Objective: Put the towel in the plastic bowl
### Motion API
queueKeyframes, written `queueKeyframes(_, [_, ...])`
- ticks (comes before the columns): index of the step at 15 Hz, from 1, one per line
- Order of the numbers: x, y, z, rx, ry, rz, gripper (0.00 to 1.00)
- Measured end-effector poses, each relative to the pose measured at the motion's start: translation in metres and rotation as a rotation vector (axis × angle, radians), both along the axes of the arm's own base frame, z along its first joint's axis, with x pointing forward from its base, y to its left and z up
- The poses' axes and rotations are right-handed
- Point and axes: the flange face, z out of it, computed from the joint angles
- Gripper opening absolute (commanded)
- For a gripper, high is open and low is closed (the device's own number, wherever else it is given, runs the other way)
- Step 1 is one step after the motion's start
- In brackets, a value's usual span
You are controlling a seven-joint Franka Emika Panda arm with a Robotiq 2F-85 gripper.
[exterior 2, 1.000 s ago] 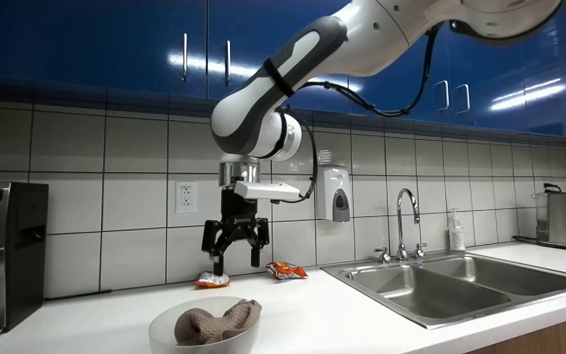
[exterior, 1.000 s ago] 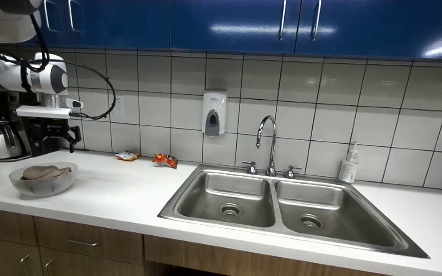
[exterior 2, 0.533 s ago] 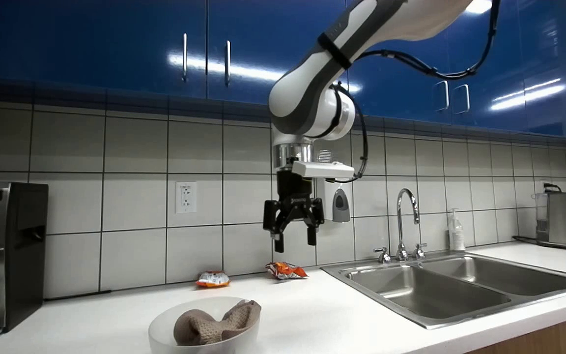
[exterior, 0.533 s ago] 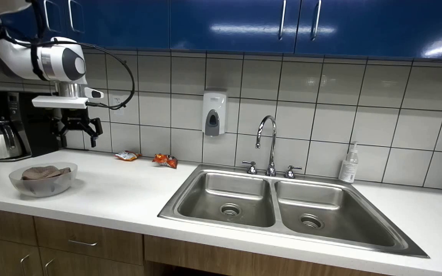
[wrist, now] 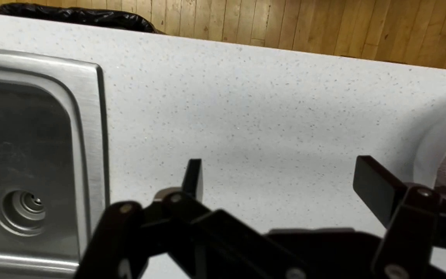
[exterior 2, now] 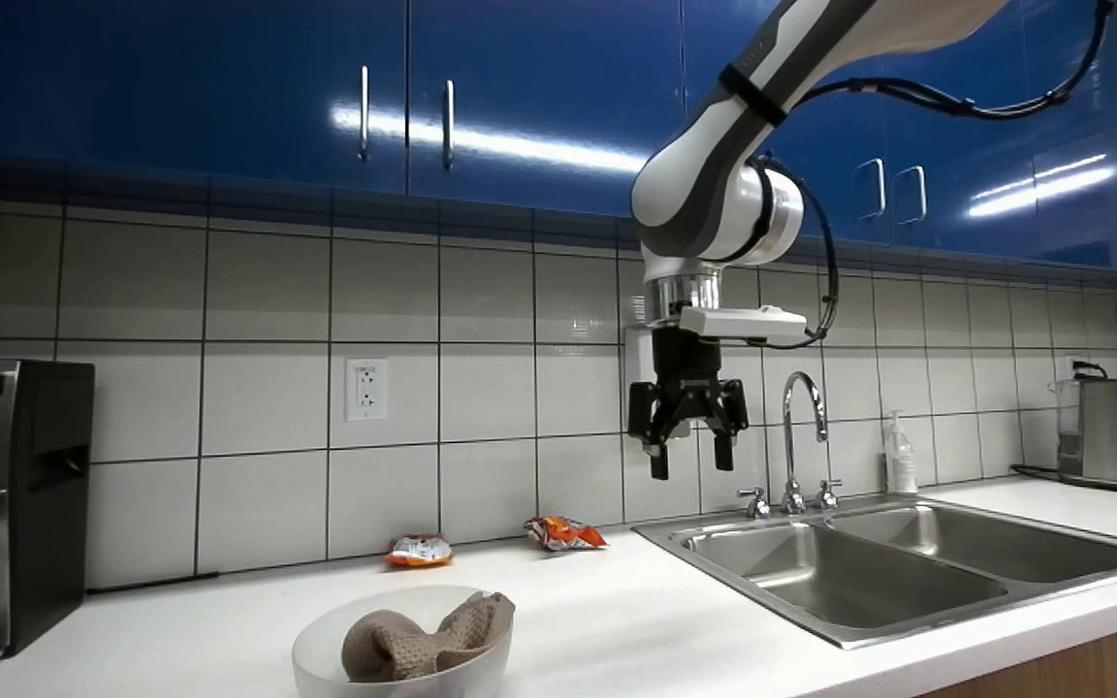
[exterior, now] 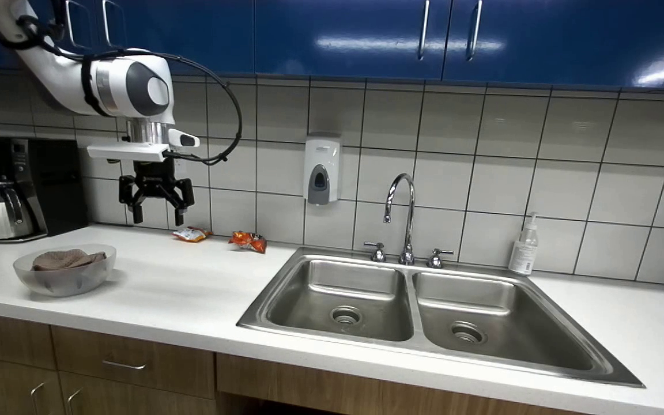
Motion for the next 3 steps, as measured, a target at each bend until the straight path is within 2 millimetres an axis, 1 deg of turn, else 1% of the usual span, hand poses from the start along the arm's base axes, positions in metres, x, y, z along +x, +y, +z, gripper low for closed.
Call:
queueKeyframes(2, [-0.005,-0.019,-0.001,-0.001,0.007,-0.035,1.00])
queueKeyframes(3, [-0.006,-0.023,-0.002,-0.001,0.010,-0.042,1.00])
